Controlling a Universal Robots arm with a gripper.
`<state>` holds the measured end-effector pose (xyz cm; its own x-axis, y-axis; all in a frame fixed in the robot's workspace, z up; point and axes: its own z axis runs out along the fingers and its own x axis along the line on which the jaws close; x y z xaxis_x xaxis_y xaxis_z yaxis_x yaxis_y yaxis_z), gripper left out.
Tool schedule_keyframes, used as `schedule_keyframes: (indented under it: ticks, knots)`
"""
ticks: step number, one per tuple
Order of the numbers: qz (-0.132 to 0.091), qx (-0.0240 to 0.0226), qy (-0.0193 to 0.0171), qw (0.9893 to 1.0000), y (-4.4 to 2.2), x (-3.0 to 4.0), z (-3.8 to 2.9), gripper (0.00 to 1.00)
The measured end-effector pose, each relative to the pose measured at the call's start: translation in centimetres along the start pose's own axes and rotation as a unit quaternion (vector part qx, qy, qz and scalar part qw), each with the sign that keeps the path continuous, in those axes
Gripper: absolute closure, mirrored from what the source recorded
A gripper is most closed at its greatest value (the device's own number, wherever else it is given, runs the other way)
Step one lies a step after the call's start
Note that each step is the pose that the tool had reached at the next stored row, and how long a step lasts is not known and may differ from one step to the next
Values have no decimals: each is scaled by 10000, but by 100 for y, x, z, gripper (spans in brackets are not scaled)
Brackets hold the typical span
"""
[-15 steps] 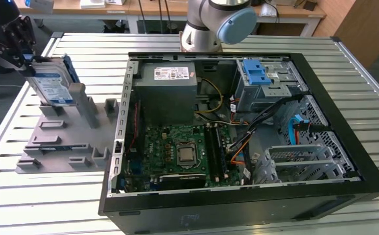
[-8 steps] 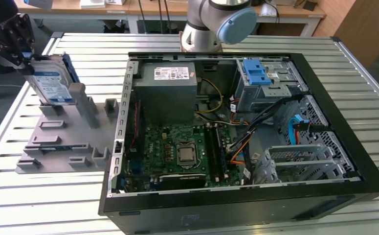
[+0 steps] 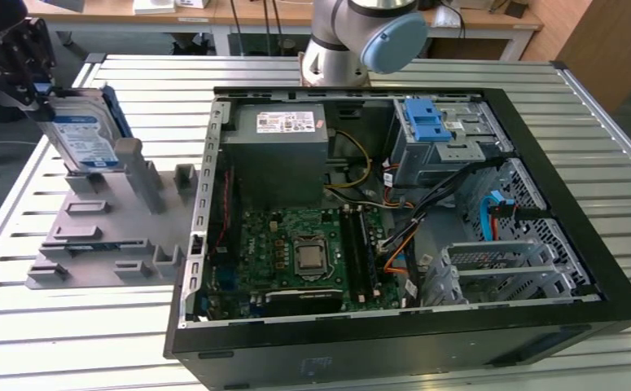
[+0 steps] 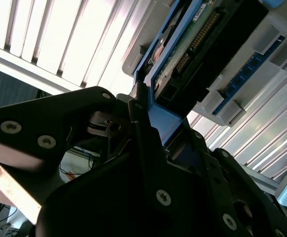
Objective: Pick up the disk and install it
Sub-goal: 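Pick up the disk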
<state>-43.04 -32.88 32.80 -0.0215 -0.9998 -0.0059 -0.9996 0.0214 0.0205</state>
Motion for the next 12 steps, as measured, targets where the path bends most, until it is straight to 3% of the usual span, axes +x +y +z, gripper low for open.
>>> schedule_keyframes:
  ticks: [12]
  knots:
    - [0,0,-1,10000,2,-1,-104,64]
